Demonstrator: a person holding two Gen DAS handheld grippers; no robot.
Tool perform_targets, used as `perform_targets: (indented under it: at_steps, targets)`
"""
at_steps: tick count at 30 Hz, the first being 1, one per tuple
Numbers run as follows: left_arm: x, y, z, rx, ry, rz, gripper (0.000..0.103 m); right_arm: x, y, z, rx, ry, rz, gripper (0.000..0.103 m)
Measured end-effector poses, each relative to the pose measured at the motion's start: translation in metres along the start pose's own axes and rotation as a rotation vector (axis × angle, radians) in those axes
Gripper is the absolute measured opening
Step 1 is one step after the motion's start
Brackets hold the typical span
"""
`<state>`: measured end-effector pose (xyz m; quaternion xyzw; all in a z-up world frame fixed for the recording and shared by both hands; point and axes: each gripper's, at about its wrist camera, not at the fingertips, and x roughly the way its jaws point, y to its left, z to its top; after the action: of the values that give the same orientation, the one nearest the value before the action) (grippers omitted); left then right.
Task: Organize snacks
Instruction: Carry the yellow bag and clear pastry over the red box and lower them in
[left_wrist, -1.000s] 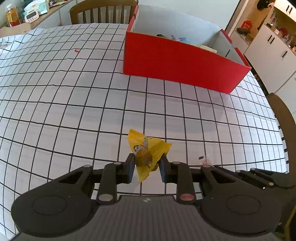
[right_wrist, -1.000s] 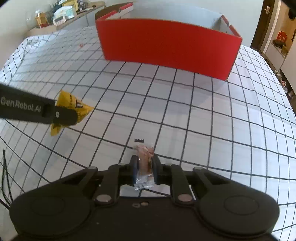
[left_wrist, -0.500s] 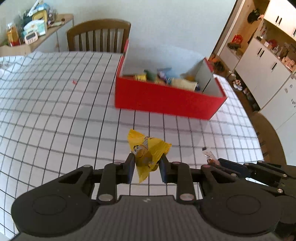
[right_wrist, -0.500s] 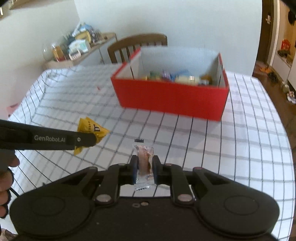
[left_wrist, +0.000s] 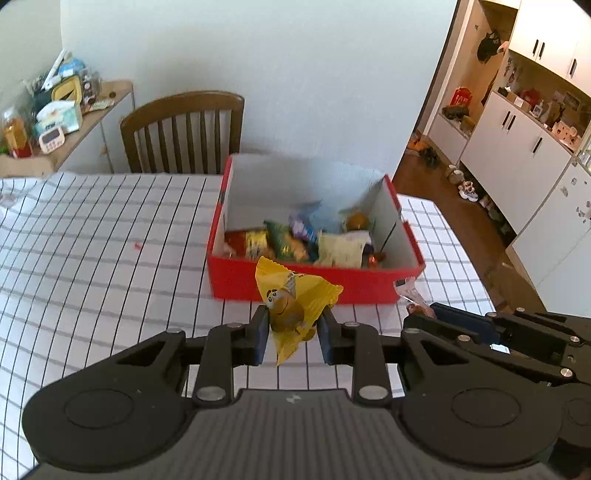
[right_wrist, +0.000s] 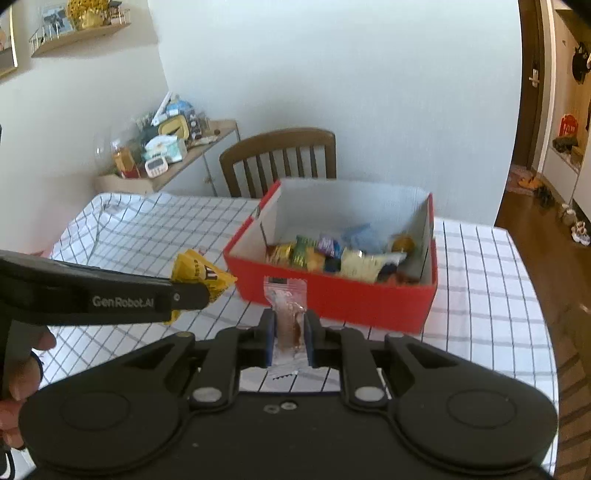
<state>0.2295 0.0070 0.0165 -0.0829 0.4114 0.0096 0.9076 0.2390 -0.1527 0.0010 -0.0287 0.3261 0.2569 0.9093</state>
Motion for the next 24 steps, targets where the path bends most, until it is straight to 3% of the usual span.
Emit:
perform_targets:
  at_steps: [13,24]
  targets:
    - [0.044,-0.021,0.056,0.018,-0.006,0.024,0.027,0.036,-0.041,0.049,0.026,-0.018,-0.03,0.014]
    - [0.102,-0.027,0.087,0.016,0.057,0.067,0.027,0.087,-0.075,0.071,0.031,0.039,-0.019,0.014]
